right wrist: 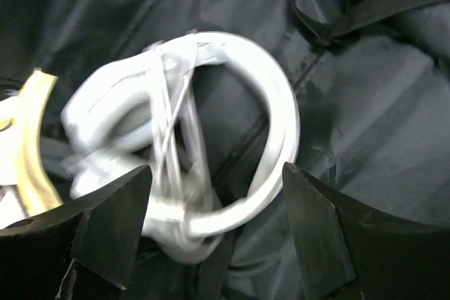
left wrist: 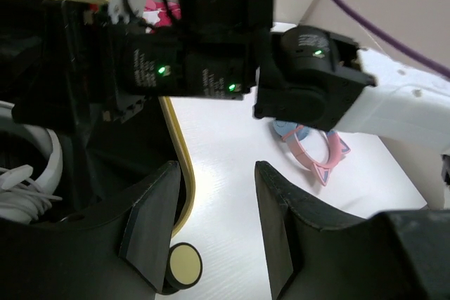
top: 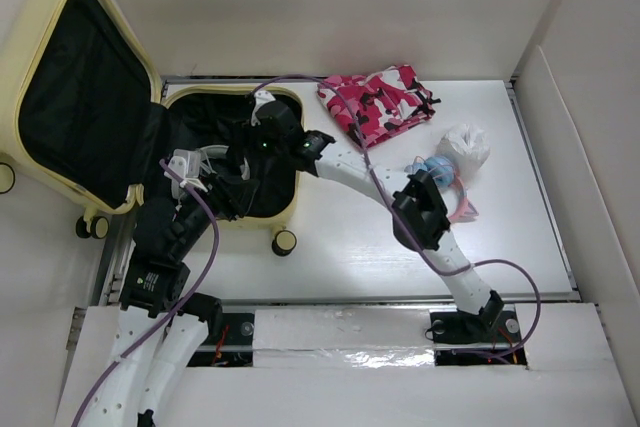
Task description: Pack the luggage
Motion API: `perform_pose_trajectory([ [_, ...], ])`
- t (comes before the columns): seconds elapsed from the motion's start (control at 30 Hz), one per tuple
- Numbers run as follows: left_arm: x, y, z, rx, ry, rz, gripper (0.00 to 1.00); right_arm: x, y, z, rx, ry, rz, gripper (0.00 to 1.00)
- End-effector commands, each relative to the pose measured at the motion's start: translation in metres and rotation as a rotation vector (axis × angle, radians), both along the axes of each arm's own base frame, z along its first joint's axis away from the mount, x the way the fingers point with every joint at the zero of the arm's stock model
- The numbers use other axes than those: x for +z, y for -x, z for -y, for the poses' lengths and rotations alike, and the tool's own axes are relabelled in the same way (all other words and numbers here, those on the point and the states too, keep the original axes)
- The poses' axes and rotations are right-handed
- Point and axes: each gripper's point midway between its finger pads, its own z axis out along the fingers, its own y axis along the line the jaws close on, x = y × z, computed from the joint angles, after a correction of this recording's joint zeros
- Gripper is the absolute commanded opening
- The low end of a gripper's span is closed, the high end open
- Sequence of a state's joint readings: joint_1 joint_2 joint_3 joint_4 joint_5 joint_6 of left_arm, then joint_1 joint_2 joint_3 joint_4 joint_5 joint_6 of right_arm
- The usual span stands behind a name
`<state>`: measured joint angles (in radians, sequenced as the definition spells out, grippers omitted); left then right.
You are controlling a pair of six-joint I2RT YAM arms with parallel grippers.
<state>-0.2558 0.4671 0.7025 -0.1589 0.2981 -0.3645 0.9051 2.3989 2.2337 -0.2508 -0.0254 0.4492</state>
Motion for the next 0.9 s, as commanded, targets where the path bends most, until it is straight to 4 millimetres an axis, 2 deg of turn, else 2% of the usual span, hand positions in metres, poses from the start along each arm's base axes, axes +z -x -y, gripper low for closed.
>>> perform_pose_trajectory([
  [0.0,0.029,0.004,-0.002,0.005,0.020,0.082,0.44,0.124,-0.018,0.030,-0.039,-0.194,0.164,0.79],
  [0.03,0.029,0.004,-0.001,0.003,0.021,0.082,0.44,0.168,-0.011,0.047,-0.047,-0.251,0.218,0.71],
  [0.07,0.029,0.004,-0.001,0.003,0.021,0.082,0.44,0.139,-0.009,0.062,-0.067,-0.202,0.188,0.53],
  [0.1,0.029,0.004,-0.002,0.005,0.020,0.081,0.44,0.142,-0.006,0.077,-0.089,-0.204,0.198,0.22],
  [0.13,0.029,0.004,-0.002,0.006,0.020,0.082,0.44,0.158,-0.012,0.099,-0.133,-0.249,0.248,0.09],
  [0.17,0.029,0.006,0.000,-0.001,0.022,0.082,0.43,0.202,-0.003,0.139,-0.221,-0.306,0.315,0.00],
  [0.2,0.029,0.006,-0.001,0.002,0.022,0.082,0.44,0.144,0.001,0.165,-0.272,-0.225,0.250,0.00],
  [0.23,0.029,0.006,0.000,-0.001,0.023,0.084,0.43,0.142,-0.005,0.199,-0.356,-0.236,0.261,0.00],
  [0.27,0.030,0.007,-0.001,-0.001,0.024,0.087,0.43,0.130,-0.008,0.237,-0.484,-0.216,0.254,0.00],
  [0.3,0.030,0.007,-0.001,-0.001,0.024,0.089,0.43,0.104,0.010,0.281,-0.573,-0.206,0.200,0.00],
  [0.33,0.031,0.008,0.000,-0.004,0.025,0.090,0.43,0.084,0.015,0.314,-0.663,-0.181,0.157,0.00],
  [0.37,0.031,0.008,0.000,-0.004,0.025,0.092,0.43,0.065,0.009,0.372,-0.828,-0.158,0.130,0.01],
  [0.4,0.032,0.008,0.000,-0.006,0.026,0.096,0.43,0.073,0.023,0.407,-0.916,-0.226,0.127,0.06],
  [0.43,0.031,0.010,0.002,-0.018,0.026,0.095,0.43,0.022,0.040,0.441,-1.004,-0.146,0.065,0.10],
  [0.47,0.033,0.010,0.002,-0.018,0.028,0.099,0.43,0.013,0.046,0.485,-1.125,-0.148,0.061,0.16],
  [0.5,0.033,0.010,0.002,-0.017,0.028,0.099,0.43,0.008,0.055,0.503,-1.160,-0.158,0.060,0.30],
  [0.53,0.033,0.010,0.004,-0.026,0.028,0.097,0.43,0.003,0.069,0.526,-1.202,-0.179,0.063,0.37],
  [0.57,0.032,0.009,0.004,-0.024,0.027,0.095,0.43,0.001,0.076,0.523,-1.181,-0.185,0.053,0.41],
  [0.6,0.032,0.011,0.006,-0.033,0.028,0.097,0.43,0.001,0.080,0.538,-1.215,-0.196,0.050,0.46],
  [0.67,0.032,0.012,0.008,-0.041,0.028,0.096,0.43,-0.011,0.092,0.545,-1.224,-0.174,0.000,0.50],
  [0.73,0.033,0.014,0.007,-0.040,0.030,0.102,0.43,-0.025,0.099,0.561,-1.292,-0.130,-0.042,0.53],
  [0.83,0.037,0.018,0.005,-0.035,0.036,0.118,0.43,-0.041,0.099,0.583,-1.345,-0.074,-0.066,0.56],
  [0.87,0.039,0.019,0.004,-0.032,0.040,0.126,0.43,-0.054,0.094,0.577,-1.294,-0.065,-0.116,0.56],
])
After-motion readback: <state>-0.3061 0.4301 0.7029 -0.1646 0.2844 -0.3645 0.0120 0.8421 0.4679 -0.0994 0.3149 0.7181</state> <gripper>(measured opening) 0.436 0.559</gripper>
